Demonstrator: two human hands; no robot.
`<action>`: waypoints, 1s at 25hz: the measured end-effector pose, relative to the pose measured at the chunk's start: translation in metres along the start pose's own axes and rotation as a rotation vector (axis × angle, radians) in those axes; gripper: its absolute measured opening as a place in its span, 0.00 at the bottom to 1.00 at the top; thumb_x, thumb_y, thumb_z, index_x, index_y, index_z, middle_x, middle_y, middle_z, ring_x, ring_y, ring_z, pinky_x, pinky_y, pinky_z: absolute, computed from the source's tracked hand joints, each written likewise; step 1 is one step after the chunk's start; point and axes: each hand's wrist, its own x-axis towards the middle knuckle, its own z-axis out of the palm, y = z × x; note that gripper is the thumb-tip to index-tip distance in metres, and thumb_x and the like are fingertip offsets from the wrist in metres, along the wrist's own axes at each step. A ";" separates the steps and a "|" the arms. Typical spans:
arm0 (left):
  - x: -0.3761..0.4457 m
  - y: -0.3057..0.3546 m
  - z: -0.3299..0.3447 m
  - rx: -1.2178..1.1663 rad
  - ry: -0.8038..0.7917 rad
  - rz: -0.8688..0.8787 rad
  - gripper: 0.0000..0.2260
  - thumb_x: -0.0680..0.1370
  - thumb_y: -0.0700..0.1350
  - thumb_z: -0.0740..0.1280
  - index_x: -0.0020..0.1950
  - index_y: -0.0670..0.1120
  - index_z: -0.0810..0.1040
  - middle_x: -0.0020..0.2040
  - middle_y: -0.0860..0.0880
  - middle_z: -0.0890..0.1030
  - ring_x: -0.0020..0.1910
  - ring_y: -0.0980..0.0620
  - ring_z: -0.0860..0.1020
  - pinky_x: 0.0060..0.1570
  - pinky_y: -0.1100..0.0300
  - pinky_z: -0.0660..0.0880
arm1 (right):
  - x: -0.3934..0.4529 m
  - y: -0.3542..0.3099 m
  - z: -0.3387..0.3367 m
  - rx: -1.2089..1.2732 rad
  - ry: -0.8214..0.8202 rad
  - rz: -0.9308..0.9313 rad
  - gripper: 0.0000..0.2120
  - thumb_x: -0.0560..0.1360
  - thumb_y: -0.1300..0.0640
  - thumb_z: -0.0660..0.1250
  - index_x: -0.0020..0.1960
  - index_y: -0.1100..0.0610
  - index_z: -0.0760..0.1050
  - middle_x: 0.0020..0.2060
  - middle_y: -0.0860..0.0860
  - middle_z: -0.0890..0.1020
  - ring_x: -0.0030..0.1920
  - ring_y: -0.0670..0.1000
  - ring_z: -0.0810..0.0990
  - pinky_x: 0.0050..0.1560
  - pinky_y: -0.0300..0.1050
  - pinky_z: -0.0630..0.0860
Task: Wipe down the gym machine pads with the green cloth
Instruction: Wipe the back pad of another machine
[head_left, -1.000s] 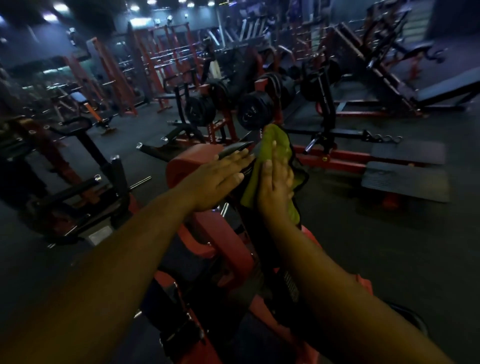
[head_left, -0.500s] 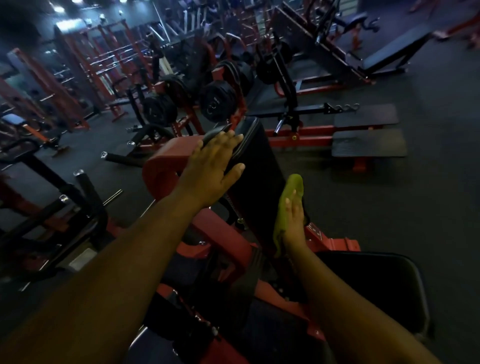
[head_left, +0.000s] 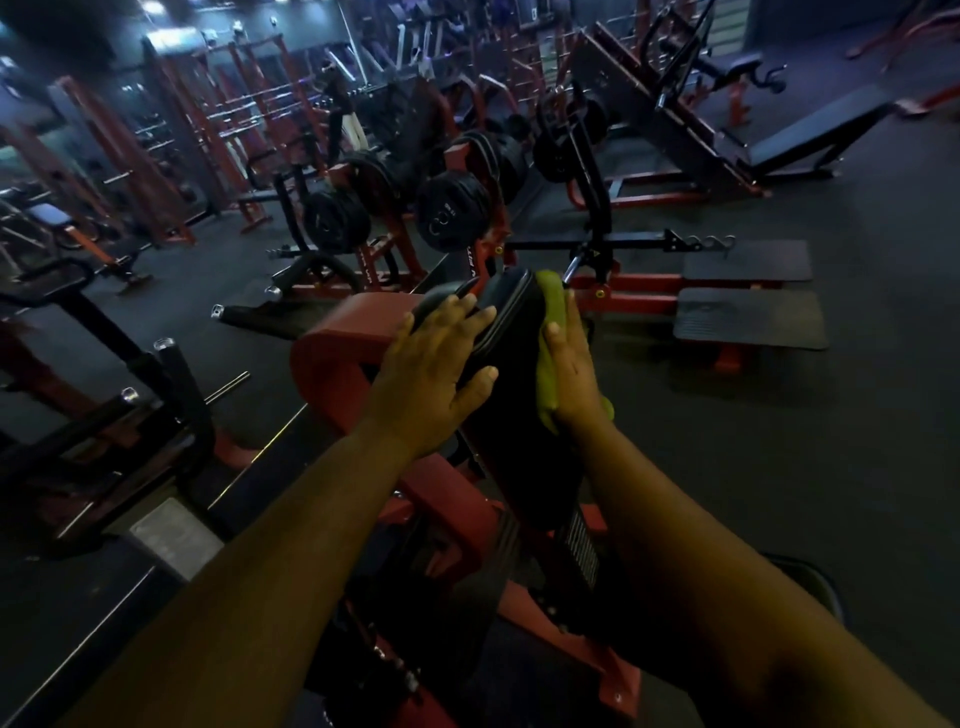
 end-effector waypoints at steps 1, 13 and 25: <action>0.000 -0.001 0.001 0.006 0.003 -0.001 0.29 0.82 0.62 0.53 0.81 0.54 0.58 0.82 0.50 0.59 0.82 0.52 0.51 0.79 0.43 0.47 | -0.006 0.019 -0.002 0.039 -0.021 0.072 0.26 0.82 0.32 0.47 0.78 0.37 0.60 0.78 0.41 0.65 0.77 0.44 0.62 0.78 0.58 0.58; -0.007 0.019 -0.013 0.049 -0.081 -0.155 0.29 0.84 0.59 0.56 0.83 0.53 0.53 0.84 0.47 0.51 0.82 0.49 0.47 0.80 0.45 0.49 | -0.142 0.043 -0.003 -0.040 0.118 0.703 0.31 0.75 0.31 0.57 0.66 0.50 0.77 0.57 0.56 0.80 0.59 0.62 0.80 0.61 0.57 0.76; -0.144 0.080 0.005 0.066 -0.261 -0.495 0.39 0.79 0.69 0.57 0.83 0.53 0.46 0.83 0.44 0.52 0.81 0.43 0.55 0.76 0.41 0.59 | -0.207 -0.024 -0.060 -0.530 -0.401 0.149 0.15 0.82 0.54 0.63 0.69 0.52 0.75 0.50 0.47 0.80 0.47 0.50 0.80 0.43 0.46 0.73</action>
